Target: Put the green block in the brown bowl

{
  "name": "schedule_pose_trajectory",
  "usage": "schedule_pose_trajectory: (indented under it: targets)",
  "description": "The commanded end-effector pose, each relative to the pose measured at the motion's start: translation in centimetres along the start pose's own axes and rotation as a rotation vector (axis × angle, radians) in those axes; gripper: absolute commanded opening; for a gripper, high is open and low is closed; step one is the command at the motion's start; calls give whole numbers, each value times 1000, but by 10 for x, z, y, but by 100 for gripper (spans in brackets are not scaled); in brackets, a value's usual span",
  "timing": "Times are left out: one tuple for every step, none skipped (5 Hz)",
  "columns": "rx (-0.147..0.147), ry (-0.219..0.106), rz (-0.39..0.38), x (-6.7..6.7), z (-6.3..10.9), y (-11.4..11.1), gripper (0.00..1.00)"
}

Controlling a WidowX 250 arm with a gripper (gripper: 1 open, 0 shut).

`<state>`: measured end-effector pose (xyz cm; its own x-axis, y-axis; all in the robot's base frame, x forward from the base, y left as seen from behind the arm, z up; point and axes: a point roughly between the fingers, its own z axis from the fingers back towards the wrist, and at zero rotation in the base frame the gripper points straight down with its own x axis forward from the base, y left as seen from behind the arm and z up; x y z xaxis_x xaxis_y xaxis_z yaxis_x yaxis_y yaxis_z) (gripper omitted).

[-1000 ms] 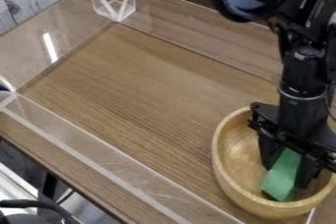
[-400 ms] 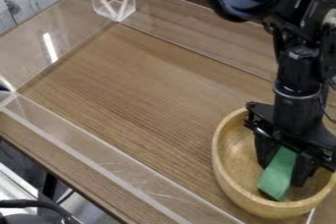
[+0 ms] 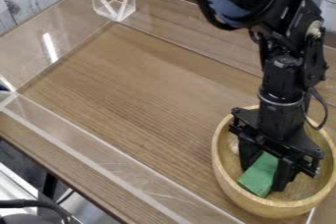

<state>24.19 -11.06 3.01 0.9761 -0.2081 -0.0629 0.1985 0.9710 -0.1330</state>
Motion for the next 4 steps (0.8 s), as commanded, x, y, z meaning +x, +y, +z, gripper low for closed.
schedule_pose_trajectory:
  targets:
    - [1,-17,2,3,5,4,0]
    - [0,-20,5,5,6,5,0]
    - [-2,-22,7,6,7,5,0]
    - [-4,-25,10,7,9,6,0]
